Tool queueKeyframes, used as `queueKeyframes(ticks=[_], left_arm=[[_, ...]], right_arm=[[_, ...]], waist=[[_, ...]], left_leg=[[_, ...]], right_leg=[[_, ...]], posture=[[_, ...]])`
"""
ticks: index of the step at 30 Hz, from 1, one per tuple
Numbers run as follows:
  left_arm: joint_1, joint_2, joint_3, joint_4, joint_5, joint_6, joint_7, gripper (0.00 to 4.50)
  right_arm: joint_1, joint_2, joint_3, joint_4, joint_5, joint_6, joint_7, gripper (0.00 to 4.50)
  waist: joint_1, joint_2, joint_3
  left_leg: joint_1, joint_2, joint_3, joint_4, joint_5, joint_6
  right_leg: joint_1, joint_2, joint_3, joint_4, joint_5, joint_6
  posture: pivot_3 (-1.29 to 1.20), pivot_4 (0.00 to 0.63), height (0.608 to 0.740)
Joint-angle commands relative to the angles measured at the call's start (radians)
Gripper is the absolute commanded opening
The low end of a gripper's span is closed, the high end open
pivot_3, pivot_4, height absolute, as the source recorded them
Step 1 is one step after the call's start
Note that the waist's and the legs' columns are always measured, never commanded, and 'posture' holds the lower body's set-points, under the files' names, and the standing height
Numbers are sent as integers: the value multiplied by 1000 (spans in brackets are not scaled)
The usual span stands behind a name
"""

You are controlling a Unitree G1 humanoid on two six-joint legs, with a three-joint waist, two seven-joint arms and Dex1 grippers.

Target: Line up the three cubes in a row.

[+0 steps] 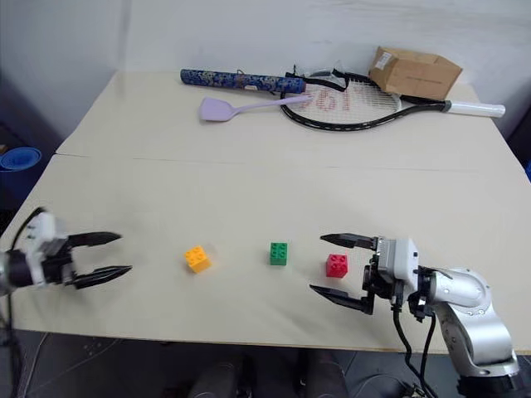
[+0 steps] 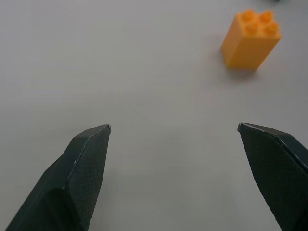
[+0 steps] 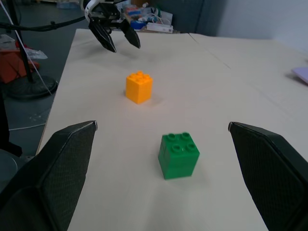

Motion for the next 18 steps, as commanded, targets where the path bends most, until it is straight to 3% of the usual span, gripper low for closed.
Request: queueKeyframes(ticks=[1,3,6,10,13,18], left_arm=[[86,-7,99,-107,-58,10,36,4455],[138,-42,96,-235,-105,72,64,4455],[170,-152,-5,-494,-166,153,170,4455],[127,-295,-150,-643,-167,184,303,4455],[95,-348,-256,-649,-66,153,390,4455],[50,-390,-309,-584,20,123,505,4455]], right_arm=[[-13,-4,-3,-12,0,-33,12,4500],[-16,-12,-8,5,-1,-42,23,4500],[-14,-29,-24,34,-4,-37,30,4500],[9,-48,-34,42,0,-19,29,4500],[30,-59,-48,35,2,-16,26,4500],[71,-67,-81,-1,9,-5,-4,4500]], waist=[[8,0,0],[15,0,0],[16,0,0],[12,0,0],[10,0,0],[10,0,0]], left_leg=[[0,0,0,0,0,0],[0,-1,0,0,-1,1],[0,-4,-1,1,-1,3],[0,-5,0,1,-1,4],[1,-5,0,0,-1,3],[1,-3,1,0,0,2]], right_leg=[[0,-1,0,0,0,0],[0,-2,0,0,0,0],[1,-7,0,-1,0,0],[1,-7,1,0,1,1],[1,-5,1,1,1,1],[1,-3,1,0,1,1]], posture=[[0,150,740],[0,150,740],[0,150,740],[0,150,740],[0,150,740],[0,150,740]])
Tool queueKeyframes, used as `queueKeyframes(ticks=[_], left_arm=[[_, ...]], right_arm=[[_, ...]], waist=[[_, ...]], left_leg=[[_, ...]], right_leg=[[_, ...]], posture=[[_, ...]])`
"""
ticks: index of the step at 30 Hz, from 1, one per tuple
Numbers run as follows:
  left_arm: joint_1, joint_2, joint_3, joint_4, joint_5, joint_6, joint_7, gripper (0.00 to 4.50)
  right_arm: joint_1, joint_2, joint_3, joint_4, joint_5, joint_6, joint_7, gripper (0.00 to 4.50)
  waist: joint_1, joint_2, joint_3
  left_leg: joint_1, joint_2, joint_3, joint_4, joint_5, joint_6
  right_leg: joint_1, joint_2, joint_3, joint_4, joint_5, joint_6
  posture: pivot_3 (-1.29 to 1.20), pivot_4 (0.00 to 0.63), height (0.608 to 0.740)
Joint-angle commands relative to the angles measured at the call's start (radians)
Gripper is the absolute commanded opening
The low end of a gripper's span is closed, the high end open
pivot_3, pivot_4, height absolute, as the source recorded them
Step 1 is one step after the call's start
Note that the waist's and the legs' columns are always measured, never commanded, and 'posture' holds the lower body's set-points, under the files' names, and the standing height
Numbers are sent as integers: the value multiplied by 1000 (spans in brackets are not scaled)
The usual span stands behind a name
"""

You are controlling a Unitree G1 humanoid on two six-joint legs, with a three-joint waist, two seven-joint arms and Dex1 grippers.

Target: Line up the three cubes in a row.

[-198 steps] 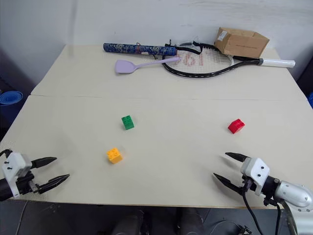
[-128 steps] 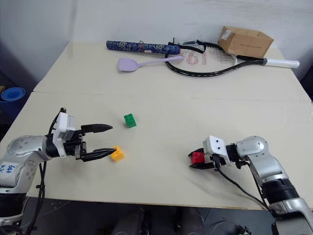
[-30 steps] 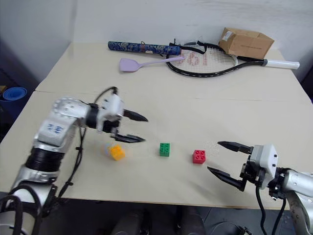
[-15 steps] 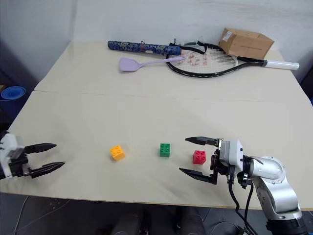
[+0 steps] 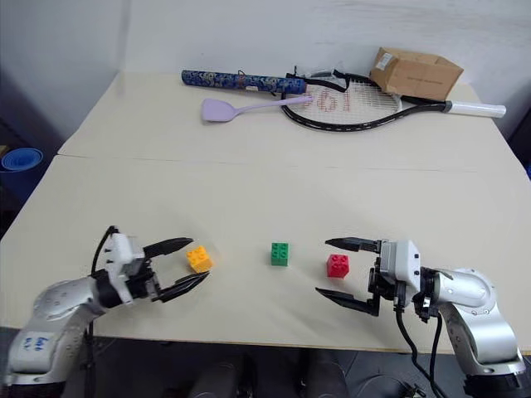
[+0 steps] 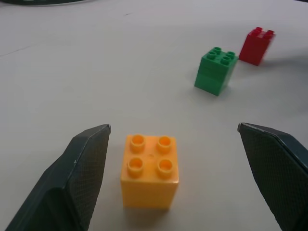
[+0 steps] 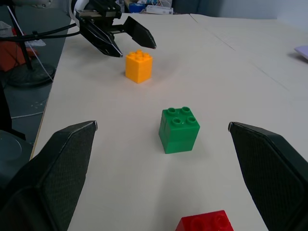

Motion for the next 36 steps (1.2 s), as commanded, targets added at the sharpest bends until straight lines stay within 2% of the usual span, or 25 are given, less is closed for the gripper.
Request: queueKeyframes(ticks=[1,3,11,12,16,20,22,26,32,36], left_arm=[[-8,9,-5,20,38,-27,42,4276],[-15,17,-14,38,47,-37,39,3859],[-101,89,-66,125,33,-42,-79,1537],[-124,105,-69,142,23,-45,-114,1486],[-320,152,-137,326,12,-181,-360,1487],[-504,137,-226,553,53,-295,-544,1487],[-566,118,-255,655,73,-345,-589,1487],[-642,72,-299,800,110,-417,-643,1487],[-650,55,-303,846,142,-470,-618,1487],[-619,84,-272,810,133,-490,-602,2755]], right_arm=[[30,-18,-54,-56,19,1,-19,4500],[49,-17,-65,-64,18,1,-24,4500],[94,-13,-88,-86,16,-2,-58,4500],[98,-13,-92,-88,16,-1,-62,4500],[113,-18,-112,-83,18,-1,-63,4500],[108,-25,-120,-77,20,5,-61,4500],[108,-27,-123,-78,20,10,-62,4500],[120,-27,-133,-87,21,20,-71,4500],[153,-23,-150,-97,19,14,-89,4500],[162,-25,-153,-92,21,7,-87,4500]], waist=[[1,0,0],[2,0,0],[4,0,0],[5,0,0],[7,0,0],[4,0,0],[2,0,0],[1,0,0],[2,0,0],[2,0,0]], left_leg=[[0,0,0,0,0,0],[0,0,0,0,0,0],[0,0,-1,0,0,0],[0,0,-1,0,0,0],[-1,0,-1,1,0,0],[-1,-1,0,1,0,0],[-2,0,0,2,0,0],[-1,0,2,2,0,0],[-2,0,1,2,0,0],[-2,0,1,3,0,0]], right_leg=[[0,0,0,0,0,0],[0,0,0,0,0,0],[0,-1,0,-1,0,0],[0,-1,0,-1,0,0],[0,-1,-1,-1,0,0],[0,0,-1,0,0,0],[0,8,-1,0,0,0],[-1,10,-1,0,0,0],[0,9,0,1,0,1],[0,8,0,1,1,1]], posture=[[0,150,740],[0,150,740],[0,150,740],[0,150,740],[0,150,740],[0,150,740],[0,150,740],[0,150,740],[0,150,740],[0,150,740]])
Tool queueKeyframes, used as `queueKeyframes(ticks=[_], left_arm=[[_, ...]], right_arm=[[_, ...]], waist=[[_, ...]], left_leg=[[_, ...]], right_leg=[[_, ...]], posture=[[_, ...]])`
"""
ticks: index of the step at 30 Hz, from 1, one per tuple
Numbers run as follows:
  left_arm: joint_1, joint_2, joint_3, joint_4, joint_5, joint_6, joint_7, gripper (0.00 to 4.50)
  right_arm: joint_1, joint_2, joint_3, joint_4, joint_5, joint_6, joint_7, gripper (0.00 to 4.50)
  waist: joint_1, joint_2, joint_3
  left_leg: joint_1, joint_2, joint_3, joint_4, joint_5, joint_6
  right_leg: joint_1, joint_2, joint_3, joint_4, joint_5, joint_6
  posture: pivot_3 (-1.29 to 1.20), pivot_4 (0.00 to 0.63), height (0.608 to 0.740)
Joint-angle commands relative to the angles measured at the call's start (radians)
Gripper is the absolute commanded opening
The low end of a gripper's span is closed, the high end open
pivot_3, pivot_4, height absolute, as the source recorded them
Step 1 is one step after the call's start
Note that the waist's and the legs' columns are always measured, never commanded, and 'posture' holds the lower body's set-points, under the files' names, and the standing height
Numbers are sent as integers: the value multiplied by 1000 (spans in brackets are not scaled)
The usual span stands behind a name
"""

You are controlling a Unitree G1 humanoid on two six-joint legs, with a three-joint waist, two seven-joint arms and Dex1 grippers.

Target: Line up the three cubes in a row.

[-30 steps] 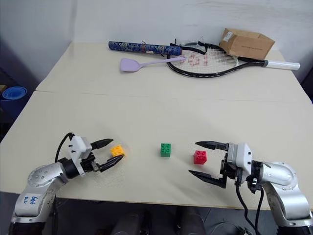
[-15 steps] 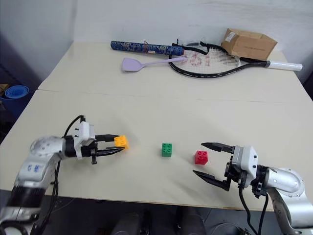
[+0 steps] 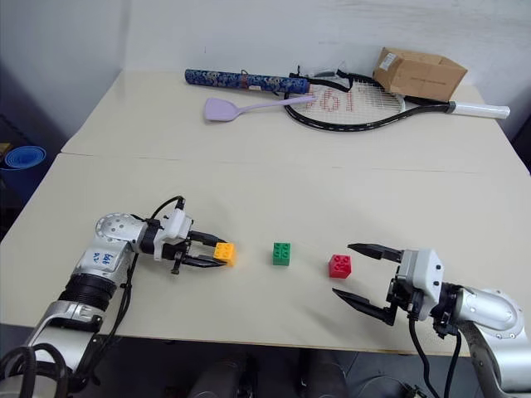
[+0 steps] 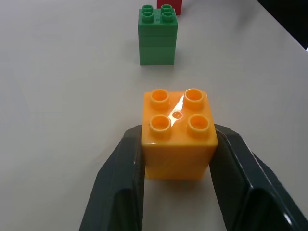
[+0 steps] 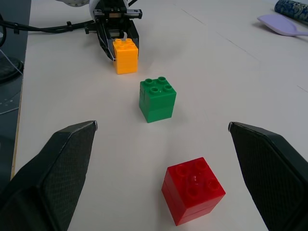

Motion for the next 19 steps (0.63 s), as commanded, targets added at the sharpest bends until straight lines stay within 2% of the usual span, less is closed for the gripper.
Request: queueKeyframes(ticks=[1,3,8,11,15,19], left_arm=[[33,44,58,-49,-15,-32,27,3061],[58,63,78,-91,-34,-20,35,3591],[295,223,277,-352,-156,180,102,3591],[496,304,454,-465,-190,258,164,3591],[702,336,629,-549,-204,295,201,3591],[795,317,669,-626,-212,298,224,3591]], right_arm=[[9,-10,-46,-31,21,-12,3,4500],[12,-14,-54,-28,26,-13,7,4500],[12,-75,-156,36,46,-11,59,4500],[12,-137,-211,111,37,-27,134,4500],[-30,-197,-228,197,35,-43,213,4500],[-79,-209,-192,280,4,-87,266,4500]], waist=[[0,0,0],[-3,0,0],[-16,0,0],[-19,0,0],[-22,1,1],[-13,1,1]], left_leg=[[0,0,0,0,0,0],[0,1,0,0,0,0],[0,3,0,0,-1,-1],[1,4,-1,-1,-1,-2],[1,5,-1,-1,-2,-1],[2,4,-1,-1,-2,-1]], right_leg=[[0,0,0,0,0,0],[0,-1,0,0,0,0],[0,-3,1,-1,0,0],[1,-3,1,-2,0,0],[1,-4,1,-6,-1,-1],[1,-6,1,-5,-1,-2]], posture=[[0,150,740],[0,150,740],[0,150,740],[0,150,740],[0,150,740],[0,150,740]])
